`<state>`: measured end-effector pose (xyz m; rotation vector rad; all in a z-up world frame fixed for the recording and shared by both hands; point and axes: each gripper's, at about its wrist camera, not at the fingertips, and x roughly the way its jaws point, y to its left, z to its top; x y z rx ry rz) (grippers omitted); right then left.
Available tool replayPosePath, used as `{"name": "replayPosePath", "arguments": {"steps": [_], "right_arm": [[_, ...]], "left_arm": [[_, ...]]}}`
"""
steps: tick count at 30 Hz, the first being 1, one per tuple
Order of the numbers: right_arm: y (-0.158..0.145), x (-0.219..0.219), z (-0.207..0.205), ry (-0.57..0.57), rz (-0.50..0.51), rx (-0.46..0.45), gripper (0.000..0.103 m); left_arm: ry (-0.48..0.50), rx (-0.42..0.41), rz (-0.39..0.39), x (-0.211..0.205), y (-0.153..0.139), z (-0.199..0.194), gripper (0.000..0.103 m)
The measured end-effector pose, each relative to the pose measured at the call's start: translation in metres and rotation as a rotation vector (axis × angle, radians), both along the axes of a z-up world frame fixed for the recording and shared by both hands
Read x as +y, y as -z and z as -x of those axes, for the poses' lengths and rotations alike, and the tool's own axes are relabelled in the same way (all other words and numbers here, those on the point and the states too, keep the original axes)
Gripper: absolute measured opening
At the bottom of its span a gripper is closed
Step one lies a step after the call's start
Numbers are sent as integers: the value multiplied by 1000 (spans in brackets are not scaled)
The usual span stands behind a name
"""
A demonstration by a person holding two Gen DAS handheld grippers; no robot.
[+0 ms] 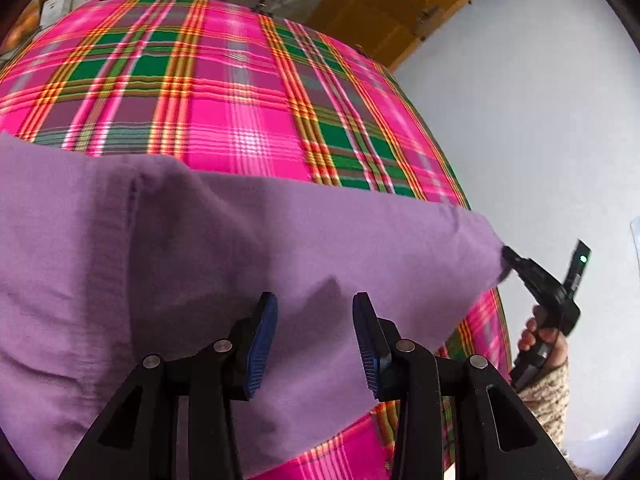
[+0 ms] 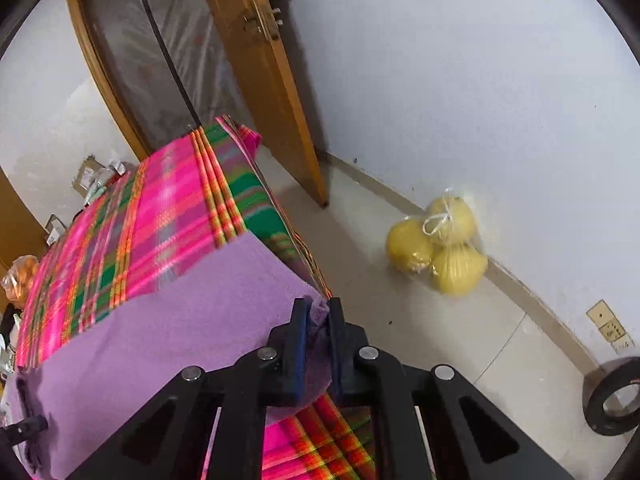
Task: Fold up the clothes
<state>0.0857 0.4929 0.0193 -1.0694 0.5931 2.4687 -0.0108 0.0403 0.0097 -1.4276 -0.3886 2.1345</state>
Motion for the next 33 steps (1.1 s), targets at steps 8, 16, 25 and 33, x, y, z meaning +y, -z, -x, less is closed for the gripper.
{"name": "replayPosePath", "arguments": {"steps": [8, 16, 25, 33], "right_arm": [[-6, -5, 10, -49, -58, -16, 12], [-19, -27, 29, -178, -193, -92, 12], [-29, -20, 21, -201, -165, -35, 10], [-20, -26, 31, -267, -275, -205, 12]], "left_arm": [[9, -22, 9, 5, 5, 0, 40], [1, -24, 5, 3, 4, -1, 40], [-6, -27, -1, 3, 4, 1, 40], [-8, -24, -3, 3, 4, 2, 40]]}}
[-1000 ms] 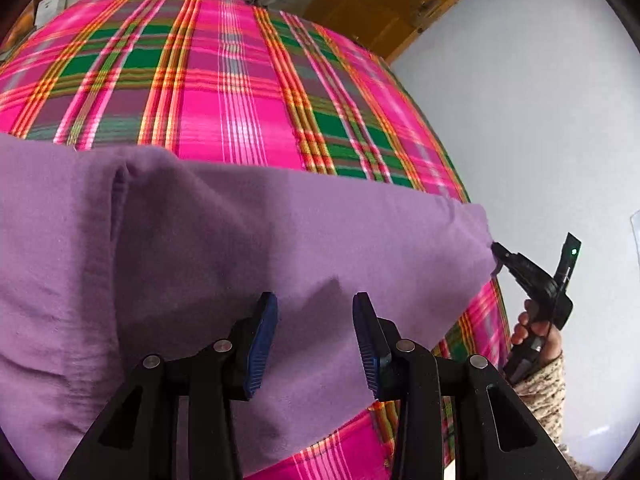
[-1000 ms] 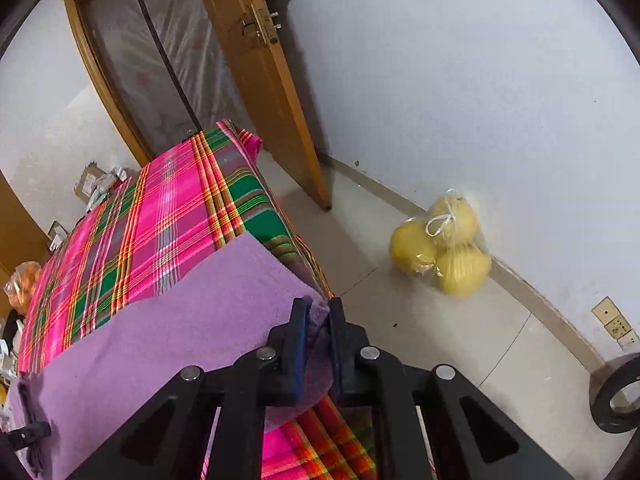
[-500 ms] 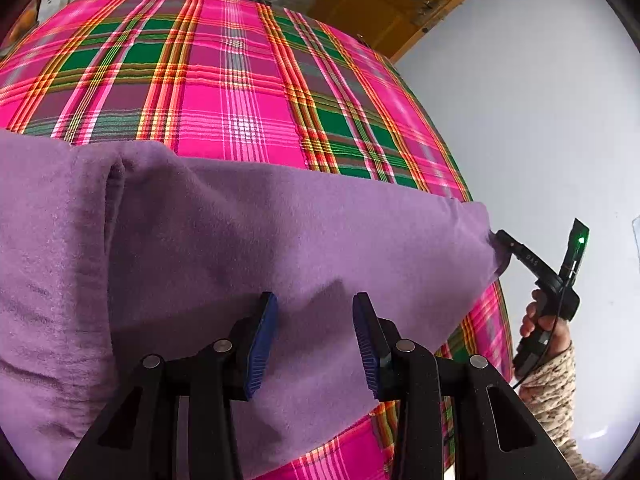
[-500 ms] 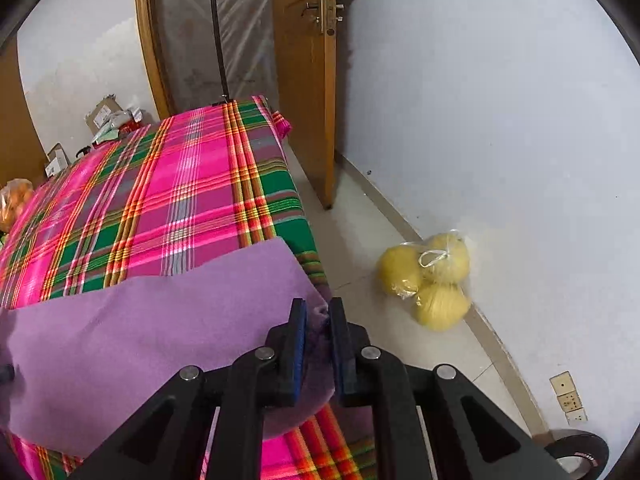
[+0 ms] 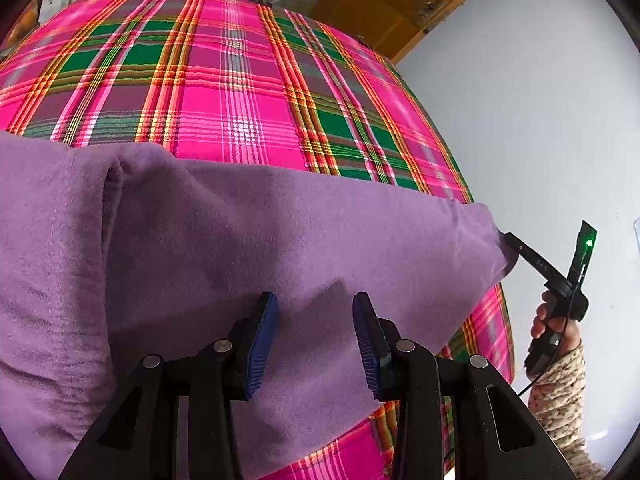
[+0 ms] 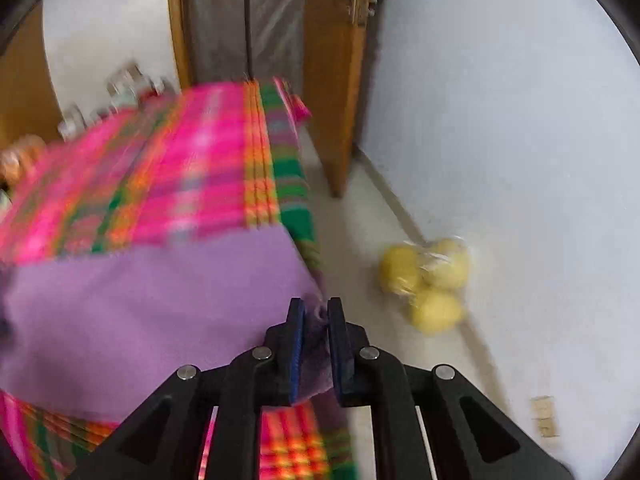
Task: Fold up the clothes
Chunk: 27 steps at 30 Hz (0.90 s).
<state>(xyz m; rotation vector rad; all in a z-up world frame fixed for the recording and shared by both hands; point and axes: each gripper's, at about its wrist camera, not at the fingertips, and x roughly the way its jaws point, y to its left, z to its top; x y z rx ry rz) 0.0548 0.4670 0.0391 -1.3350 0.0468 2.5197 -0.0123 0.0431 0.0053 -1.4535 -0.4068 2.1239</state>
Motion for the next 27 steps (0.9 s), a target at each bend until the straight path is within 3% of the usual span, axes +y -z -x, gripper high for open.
{"name": "replayPosePath", "arguments": {"steps": [2, 7, 10, 13, 16, 21, 27], "right_arm": [[-2, 3, -4, 38, 1, -1, 12], [-14, 20, -25, 159, 149, 95, 12], [-13, 25, -42, 163, 311, 155, 12], [3, 22, -41, 127, 472, 127, 13], [19, 23, -36, 167, 454, 76, 15], [18, 34, -37, 187, 544, 130, 28], [21, 36, -28, 196, 555, 152, 30]], "left_arm": [[-1, 0, -2, 0, 0, 0, 40], [-3, 1, -7, -1, 0, 0, 40], [-3, 3, -10, -2, 0, 0, 40], [-2, 5, -13, -2, 1, 0, 40], [-1, 7, -16, -2, 1, 0, 40], [1, 10, -21, -3, 1, -1, 40], [2, 14, -28, -3, 2, -1, 40]]}}
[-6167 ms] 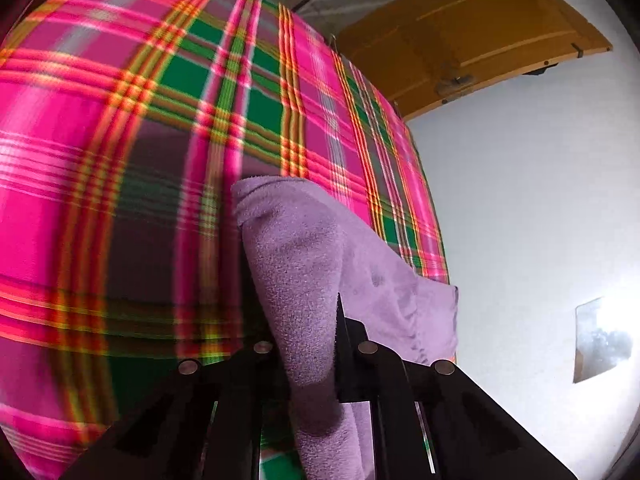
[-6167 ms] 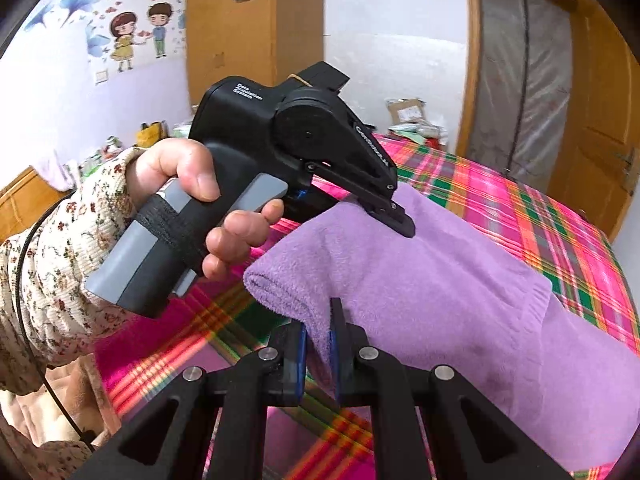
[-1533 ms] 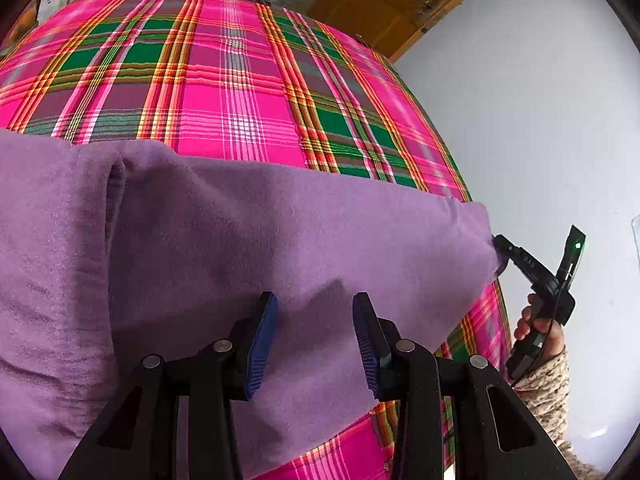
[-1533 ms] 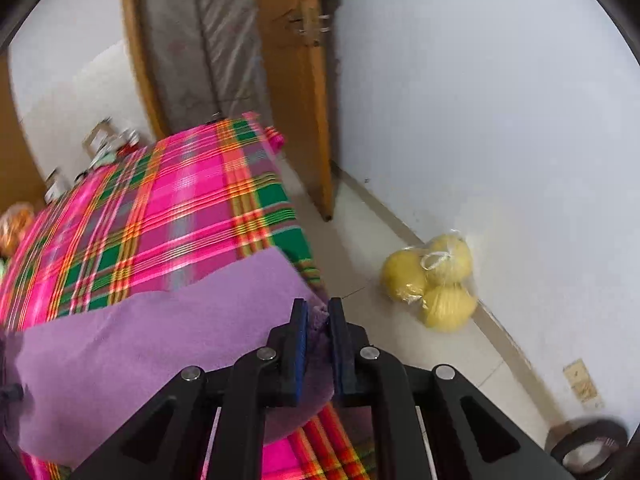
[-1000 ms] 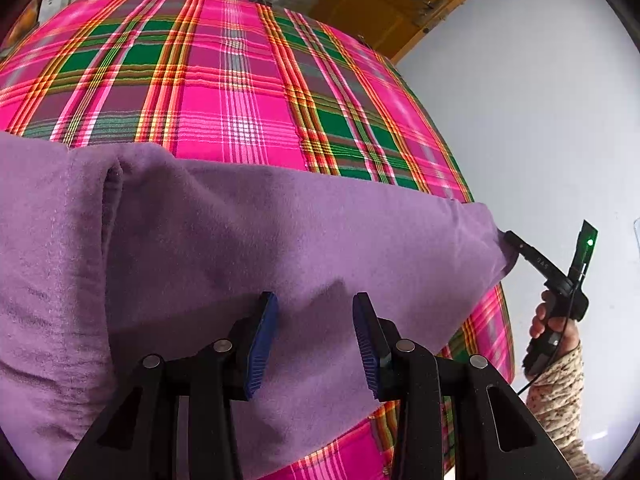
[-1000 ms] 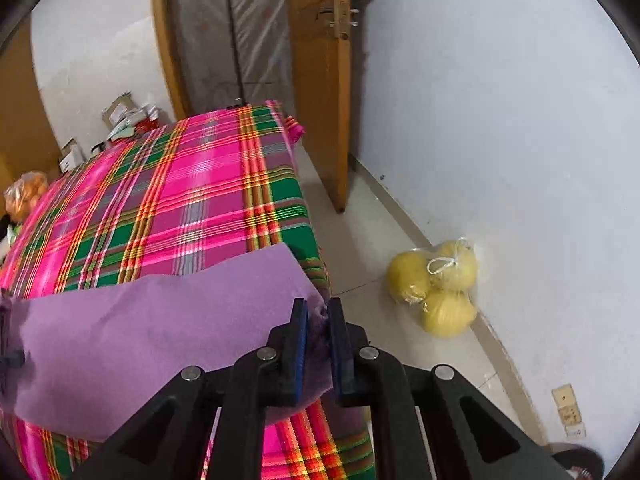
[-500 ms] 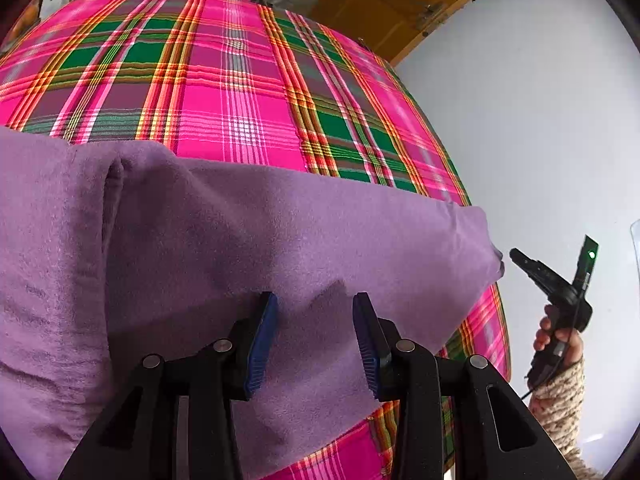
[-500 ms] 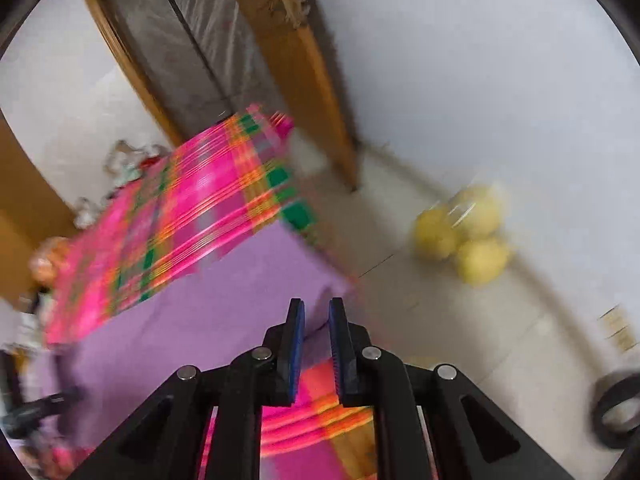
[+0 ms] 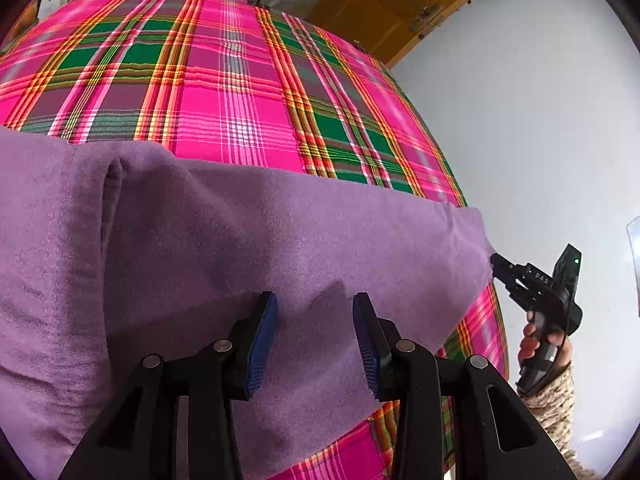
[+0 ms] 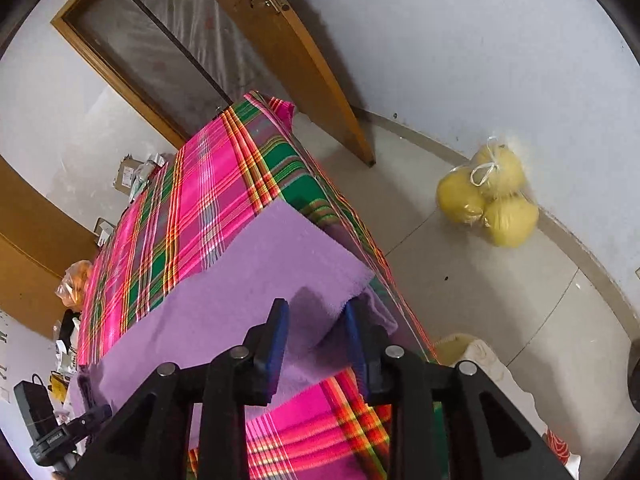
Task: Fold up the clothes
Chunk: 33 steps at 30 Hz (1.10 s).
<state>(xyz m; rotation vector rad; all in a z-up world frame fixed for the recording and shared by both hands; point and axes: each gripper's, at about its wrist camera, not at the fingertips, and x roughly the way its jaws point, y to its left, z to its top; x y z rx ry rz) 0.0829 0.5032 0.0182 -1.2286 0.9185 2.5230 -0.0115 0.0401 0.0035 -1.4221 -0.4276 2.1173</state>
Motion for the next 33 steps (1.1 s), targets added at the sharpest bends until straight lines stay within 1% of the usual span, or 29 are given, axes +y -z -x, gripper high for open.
{"name": "replayPosePath", "arguments": {"steps": [2, 4, 5, 8, 9, 13, 15, 19, 21, 22, 24, 26, 29, 31, 32, 33], "right_arm": [[0, 1, 2, 14, 5, 3, 29], [-2, 1, 2, 44, -18, 3, 14], [-4, 2, 1, 58, -29, 11, 3], [-19, 1, -9, 67, -40, 85, 3], [-26, -1, -13, 63, -59, 108, 2], [-48, -7, -26, 56, -100, 154, 2], [-47, -6, -29, 64, -106, 133, 2], [-22, 0, -25, 89, -106, 57, 2], [-11, 0, -24, 93, -114, 43, 3], [-8, 0, -24, 97, -128, 34, 3], [-2, -1, -22, 98, -163, 24, 7], [-2, -1, -21, 91, -182, 8, 7], [-6, 1, -21, 103, -208, -20, 12], [-13, 4, -25, 131, -214, 6, 14], [-14, 8, -27, 143, -183, 33, 18], [-15, 11, -29, 154, -152, 59, 29]], "left_arm": [[-2, -2, -5, 0, 0, 0, 40], [-3, -3, -6, 0, 1, 1, 40], [-2, -2, -4, 1, 1, 0, 40], [-2, -5, -4, 0, 1, 0, 40], [-5, -11, -8, -1, 0, 1, 40], [1, -8, -12, -1, -1, 0, 40], [28, 6, -16, 3, -3, -2, 40], [63, -1, -30, 11, -3, -5, 40], [74, -11, -21, 15, -1, -6, 40], [78, -16, -16, 17, 0, -6, 40], [80, -12, -9, 18, 1, -6, 40], [80, -12, -6, 19, 1, -6, 40], [81, -11, -3, 21, 2, -6, 40], [81, -11, 0, 22, 2, -5, 40], [81, -10, 2, 23, 2, -5, 40], [81, -10, 2, 23, 2, -5, 40]]}}
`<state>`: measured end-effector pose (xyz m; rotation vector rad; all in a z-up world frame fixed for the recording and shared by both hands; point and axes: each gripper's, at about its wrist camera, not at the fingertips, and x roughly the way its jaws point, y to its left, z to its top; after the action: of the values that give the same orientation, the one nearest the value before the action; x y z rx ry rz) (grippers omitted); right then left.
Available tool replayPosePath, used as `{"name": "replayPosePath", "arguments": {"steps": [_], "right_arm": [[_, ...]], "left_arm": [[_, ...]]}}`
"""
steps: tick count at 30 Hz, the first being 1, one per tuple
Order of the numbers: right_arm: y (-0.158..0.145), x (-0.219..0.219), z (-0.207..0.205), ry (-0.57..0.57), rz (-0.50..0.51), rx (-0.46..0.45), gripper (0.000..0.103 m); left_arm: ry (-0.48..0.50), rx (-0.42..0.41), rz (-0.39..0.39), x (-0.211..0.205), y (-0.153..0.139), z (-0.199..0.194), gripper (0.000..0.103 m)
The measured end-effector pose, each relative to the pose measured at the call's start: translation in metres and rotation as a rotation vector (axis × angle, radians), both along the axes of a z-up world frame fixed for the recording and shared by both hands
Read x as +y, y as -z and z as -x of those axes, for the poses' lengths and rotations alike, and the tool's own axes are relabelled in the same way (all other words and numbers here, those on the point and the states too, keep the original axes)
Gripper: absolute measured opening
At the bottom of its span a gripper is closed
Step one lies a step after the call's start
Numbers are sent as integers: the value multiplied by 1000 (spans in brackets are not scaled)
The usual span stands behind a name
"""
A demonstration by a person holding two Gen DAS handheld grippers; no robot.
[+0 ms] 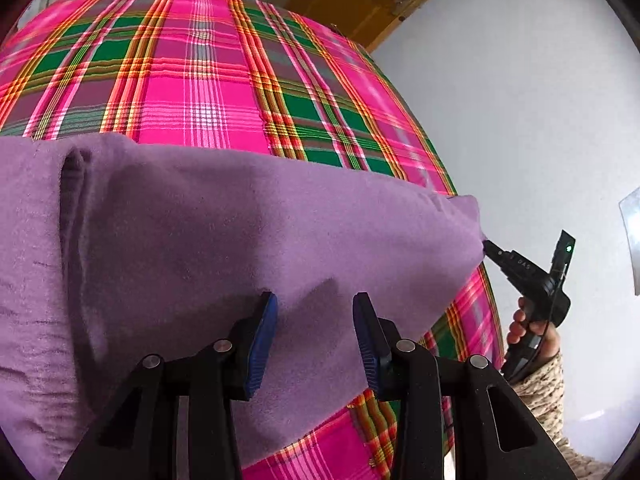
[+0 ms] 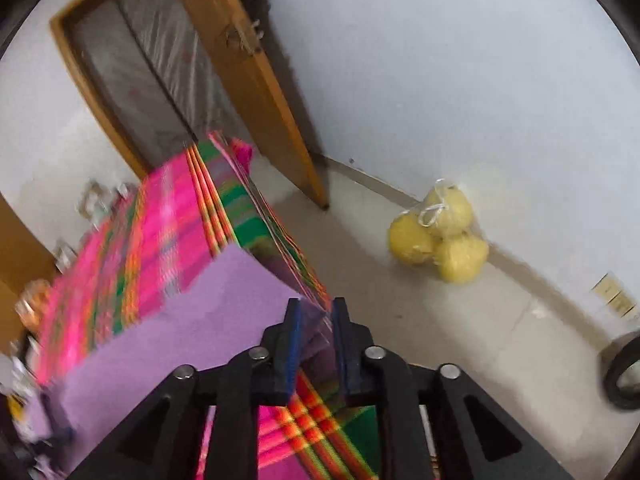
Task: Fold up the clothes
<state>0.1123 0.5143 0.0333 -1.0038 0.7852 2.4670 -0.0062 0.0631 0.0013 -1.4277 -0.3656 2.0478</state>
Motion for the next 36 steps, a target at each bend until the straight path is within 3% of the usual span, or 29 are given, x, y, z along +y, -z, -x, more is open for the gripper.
{"name": "replayPosePath", "arguments": {"steps": [2, 11, 13, 14, 19, 23, 29, 36], "right_arm": [[4, 6, -2, 0, 51, 25, 42], [32, 14, -1, -3, 184, 22, 46], [34, 9, -1, 8, 164, 17, 43], [34, 5, -1, 15, 146, 10, 35], [29, -6, -4, 28, 57, 1, 27], [19, -13, 0, 17, -14, 1, 8], [3, -25, 1, -13, -64, 35, 7], [-28, -43, -6, -81, -108, 140, 7]], "left_arm": [[-1, 0, -1, 0, 0, 0, 40], [-4, 2, 8, -1, -2, -1, 40], [-5, 2, 10, 0, -2, -1, 40], [-6, 2, 12, 0, -2, -1, 40], [-8, 2, 19, 2, -3, 0, 40], [-7, 4, 29, 3, -3, 0, 40], [-9, 3, 36, 4, -4, 0, 40], [-9, 3, 35, 4, -4, -1, 40]]}}
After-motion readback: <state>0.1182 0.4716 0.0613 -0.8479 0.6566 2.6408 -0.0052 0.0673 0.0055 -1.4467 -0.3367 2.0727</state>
